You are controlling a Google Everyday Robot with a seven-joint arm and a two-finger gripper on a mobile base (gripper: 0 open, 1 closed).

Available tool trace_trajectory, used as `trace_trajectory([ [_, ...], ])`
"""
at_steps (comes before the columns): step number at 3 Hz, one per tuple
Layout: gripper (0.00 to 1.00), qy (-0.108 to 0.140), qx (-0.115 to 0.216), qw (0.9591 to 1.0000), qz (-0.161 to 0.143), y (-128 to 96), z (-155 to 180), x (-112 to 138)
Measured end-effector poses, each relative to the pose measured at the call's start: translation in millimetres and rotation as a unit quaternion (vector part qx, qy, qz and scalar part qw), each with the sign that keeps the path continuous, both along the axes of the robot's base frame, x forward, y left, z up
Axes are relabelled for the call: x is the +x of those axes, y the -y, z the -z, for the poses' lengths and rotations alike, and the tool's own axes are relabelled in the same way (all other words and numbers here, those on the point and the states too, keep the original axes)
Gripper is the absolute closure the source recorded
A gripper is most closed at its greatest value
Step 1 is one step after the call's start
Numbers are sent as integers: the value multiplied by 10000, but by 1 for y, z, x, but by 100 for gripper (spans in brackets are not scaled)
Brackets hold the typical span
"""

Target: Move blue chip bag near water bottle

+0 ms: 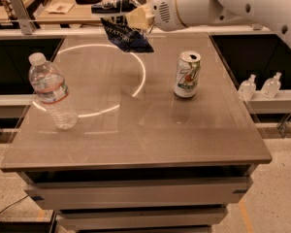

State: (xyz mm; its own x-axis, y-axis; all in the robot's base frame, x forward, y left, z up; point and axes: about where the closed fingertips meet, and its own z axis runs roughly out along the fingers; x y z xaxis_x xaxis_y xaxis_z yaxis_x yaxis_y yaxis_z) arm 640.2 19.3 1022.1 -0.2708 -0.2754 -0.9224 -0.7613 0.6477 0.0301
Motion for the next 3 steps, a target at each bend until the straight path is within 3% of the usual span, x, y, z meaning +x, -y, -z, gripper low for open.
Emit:
trace_trajectory([
  [1, 100, -121, 183, 9996, -158, -5, -8, -23],
  [2, 100, -155, 118, 9982, -571, -19, -6, -43],
  [3, 100, -89, -141, 9933, -1145, -35, 4, -59],
])
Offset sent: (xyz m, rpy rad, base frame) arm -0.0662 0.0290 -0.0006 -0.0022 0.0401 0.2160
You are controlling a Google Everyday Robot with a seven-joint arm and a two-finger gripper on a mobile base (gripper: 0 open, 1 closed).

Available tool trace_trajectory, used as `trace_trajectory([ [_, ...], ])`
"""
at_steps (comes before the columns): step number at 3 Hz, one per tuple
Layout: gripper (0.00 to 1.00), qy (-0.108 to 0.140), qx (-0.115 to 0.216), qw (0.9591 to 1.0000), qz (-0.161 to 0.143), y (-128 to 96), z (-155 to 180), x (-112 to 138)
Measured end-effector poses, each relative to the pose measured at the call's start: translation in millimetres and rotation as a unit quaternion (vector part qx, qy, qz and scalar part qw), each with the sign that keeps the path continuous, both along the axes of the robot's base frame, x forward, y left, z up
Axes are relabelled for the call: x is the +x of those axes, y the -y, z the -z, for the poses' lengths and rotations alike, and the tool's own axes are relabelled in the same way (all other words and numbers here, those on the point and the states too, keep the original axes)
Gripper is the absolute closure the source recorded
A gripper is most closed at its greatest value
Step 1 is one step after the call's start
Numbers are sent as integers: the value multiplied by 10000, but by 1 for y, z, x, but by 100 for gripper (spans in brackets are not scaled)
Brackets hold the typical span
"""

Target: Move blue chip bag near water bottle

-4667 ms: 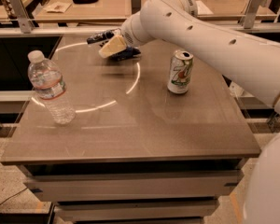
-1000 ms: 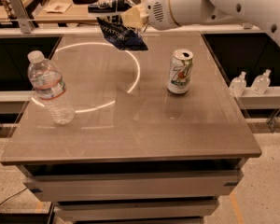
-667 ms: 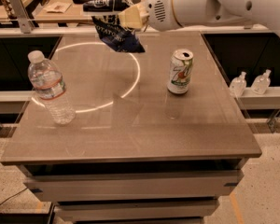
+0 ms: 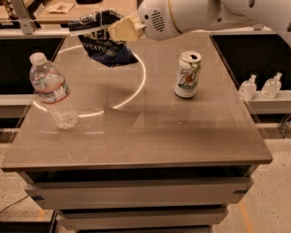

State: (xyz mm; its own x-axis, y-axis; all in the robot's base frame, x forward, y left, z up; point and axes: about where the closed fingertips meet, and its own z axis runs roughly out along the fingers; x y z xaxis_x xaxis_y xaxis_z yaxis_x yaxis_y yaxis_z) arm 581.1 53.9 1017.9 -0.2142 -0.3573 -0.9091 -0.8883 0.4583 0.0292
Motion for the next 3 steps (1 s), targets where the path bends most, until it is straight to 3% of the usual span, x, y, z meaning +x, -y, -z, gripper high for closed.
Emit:
trace_trajectory([
  [1, 100, 96, -251, 9989, -376, -10, 14, -9],
  [3, 100, 456, -538, 9910, -1138, -28, 52, -25],
])
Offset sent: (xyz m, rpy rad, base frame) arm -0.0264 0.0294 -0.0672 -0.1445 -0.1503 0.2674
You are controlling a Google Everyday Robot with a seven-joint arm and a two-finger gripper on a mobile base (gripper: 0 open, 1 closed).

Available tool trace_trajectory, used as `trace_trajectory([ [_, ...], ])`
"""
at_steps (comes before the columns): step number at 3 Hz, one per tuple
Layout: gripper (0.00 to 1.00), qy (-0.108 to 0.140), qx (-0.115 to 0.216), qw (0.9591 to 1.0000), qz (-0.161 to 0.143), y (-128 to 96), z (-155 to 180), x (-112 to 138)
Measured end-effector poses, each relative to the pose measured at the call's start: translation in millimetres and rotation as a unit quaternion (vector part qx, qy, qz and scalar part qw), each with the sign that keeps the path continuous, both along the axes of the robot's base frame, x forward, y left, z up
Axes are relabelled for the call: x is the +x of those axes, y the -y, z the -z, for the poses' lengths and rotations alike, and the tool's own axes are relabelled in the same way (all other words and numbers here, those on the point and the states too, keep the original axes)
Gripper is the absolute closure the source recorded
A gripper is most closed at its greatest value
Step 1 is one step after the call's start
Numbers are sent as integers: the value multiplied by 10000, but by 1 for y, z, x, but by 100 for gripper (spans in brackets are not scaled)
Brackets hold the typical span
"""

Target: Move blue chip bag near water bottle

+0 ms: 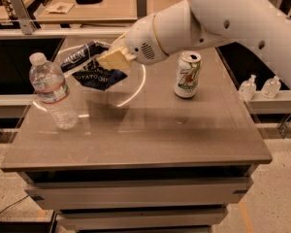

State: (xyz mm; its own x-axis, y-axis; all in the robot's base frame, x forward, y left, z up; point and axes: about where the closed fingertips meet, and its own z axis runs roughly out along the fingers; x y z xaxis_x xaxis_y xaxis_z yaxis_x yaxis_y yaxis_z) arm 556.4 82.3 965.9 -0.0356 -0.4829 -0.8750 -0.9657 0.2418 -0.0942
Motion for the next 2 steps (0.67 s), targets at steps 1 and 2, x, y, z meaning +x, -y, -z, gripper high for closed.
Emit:
trace_trajectory([
  [1, 100, 29, -43, 9995, -307, -3, 8, -10],
  [2, 100, -35, -117, 9985, -537, -5, 12, -17],
])
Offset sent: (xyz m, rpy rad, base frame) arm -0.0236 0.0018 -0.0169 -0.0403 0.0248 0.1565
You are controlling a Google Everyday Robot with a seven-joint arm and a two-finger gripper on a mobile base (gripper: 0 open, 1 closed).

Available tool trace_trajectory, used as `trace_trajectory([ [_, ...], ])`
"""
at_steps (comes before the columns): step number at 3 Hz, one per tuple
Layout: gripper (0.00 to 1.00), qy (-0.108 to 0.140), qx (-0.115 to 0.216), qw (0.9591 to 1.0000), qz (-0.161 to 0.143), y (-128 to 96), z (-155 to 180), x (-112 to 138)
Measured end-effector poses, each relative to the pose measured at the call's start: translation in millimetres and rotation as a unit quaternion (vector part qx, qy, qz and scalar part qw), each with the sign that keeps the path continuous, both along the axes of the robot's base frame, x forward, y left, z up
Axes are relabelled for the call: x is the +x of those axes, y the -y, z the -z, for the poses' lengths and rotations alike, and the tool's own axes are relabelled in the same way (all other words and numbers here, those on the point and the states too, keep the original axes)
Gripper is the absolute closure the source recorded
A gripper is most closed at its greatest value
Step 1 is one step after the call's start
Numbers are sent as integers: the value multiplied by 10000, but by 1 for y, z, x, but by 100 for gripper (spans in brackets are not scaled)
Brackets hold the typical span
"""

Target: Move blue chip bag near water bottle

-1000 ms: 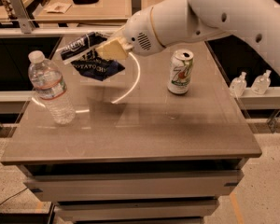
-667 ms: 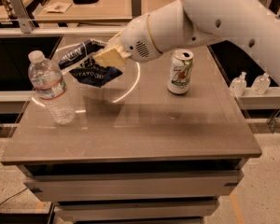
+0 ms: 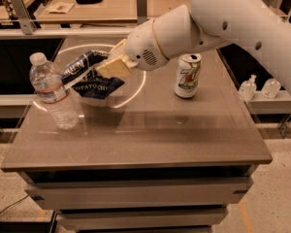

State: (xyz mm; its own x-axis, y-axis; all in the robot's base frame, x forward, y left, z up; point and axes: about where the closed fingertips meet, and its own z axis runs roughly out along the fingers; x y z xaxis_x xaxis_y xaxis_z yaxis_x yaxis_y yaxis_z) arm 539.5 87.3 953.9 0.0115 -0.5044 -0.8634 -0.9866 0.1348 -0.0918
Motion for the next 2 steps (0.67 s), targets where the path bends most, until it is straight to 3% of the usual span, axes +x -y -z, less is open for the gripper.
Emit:
trace_trajectory([
  [1, 100, -20, -124, 9998, -161, 0, 0, -6],
  [2, 81, -21, -121, 9998, -171, -2, 1, -7],
])
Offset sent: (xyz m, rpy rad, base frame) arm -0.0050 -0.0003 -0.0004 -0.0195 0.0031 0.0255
